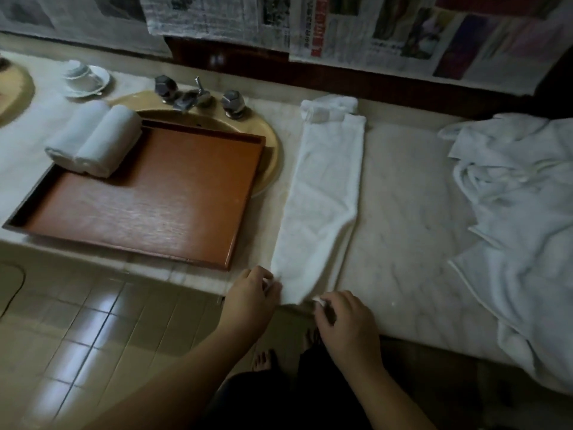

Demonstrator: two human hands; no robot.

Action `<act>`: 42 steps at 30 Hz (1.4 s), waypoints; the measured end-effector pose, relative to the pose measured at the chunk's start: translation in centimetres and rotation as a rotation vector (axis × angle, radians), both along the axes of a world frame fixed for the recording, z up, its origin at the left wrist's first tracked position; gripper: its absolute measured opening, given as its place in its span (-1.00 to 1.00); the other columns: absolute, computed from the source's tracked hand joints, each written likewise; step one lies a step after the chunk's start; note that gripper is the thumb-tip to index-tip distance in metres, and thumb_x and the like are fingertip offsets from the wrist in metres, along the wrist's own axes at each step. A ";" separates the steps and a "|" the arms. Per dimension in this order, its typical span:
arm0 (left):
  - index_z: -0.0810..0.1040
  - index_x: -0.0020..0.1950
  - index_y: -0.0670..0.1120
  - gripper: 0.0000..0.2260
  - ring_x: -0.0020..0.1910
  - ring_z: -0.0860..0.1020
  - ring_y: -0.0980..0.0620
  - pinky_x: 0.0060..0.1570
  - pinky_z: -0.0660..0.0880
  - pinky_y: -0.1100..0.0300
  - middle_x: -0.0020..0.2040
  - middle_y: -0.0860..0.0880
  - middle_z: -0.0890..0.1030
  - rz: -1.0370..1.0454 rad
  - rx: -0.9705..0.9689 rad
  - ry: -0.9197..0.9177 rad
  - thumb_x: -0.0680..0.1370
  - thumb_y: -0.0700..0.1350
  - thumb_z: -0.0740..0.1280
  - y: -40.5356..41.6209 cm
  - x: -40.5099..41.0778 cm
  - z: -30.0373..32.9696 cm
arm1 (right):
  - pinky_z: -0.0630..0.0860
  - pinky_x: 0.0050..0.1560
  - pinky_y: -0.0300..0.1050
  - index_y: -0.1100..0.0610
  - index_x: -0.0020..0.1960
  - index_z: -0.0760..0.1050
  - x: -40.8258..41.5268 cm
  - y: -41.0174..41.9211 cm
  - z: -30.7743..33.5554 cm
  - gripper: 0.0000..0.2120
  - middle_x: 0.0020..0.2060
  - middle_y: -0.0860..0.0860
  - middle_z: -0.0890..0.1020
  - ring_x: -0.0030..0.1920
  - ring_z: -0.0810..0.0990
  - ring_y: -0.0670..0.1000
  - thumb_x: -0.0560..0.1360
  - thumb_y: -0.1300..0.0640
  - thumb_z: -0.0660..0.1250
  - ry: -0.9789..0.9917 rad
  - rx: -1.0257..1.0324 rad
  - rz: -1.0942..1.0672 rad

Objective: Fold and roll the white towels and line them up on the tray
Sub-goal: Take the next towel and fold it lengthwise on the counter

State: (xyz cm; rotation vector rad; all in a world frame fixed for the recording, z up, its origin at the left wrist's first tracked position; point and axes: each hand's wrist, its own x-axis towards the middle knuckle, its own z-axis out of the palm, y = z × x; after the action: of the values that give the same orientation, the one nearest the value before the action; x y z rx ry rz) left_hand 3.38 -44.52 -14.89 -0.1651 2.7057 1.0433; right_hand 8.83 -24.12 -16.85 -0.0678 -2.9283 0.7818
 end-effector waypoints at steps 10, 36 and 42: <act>0.49 0.23 0.04 -0.80 -0.11 0.52 0.14 -0.20 0.47 0.20 0.08 0.03 0.53 -0.057 -0.018 0.006 0.66 0.07 0.34 0.1 -0.3 0.0 | 0.55 -0.23 -0.06 -0.02 0.18 0.45 2.3 -2.6 0.6 -0.60 0.00 -0.06 0.46 -0.17 0.53 0.01 0.41 0.05 0.51 -0.075 -0.165 -0.421; 0.57 -0.07 0.05 -0.86 -0.18 0.59 0.16 -0.14 0.61 0.15 -0.17 0.13 0.62 -0.038 0.071 -0.045 0.59 0.06 0.46 1.6 0.9 0.5 | 0.48 0.12 -0.19 -0.17 0.64 0.15 5.3 0.4 0.1 -0.45 0.44 -0.05 0.53 0.31 0.57 0.07 0.70 0.06 0.21 -0.343 -0.275 -0.459; 0.44 0.30 0.03 -0.69 -0.19 0.61 0.22 -0.25 0.47 0.38 -0.16 0.11 0.64 -0.009 0.135 -0.115 0.61 -0.04 0.44 2.2 0.7 0.9 | 0.42 -0.10 -0.18 -0.19 0.67 0.04 6.2 0.2 1.2 -0.31 0.25 -0.10 0.53 0.02 0.58 0.02 0.63 0.02 0.26 -0.335 -0.194 -0.442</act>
State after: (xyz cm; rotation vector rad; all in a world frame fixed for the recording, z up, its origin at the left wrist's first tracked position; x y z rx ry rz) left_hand 4.05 -42.30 -13.98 -0.1826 2.5221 1.1718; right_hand 15.03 -23.96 -15.68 -0.9079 -2.9346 1.0508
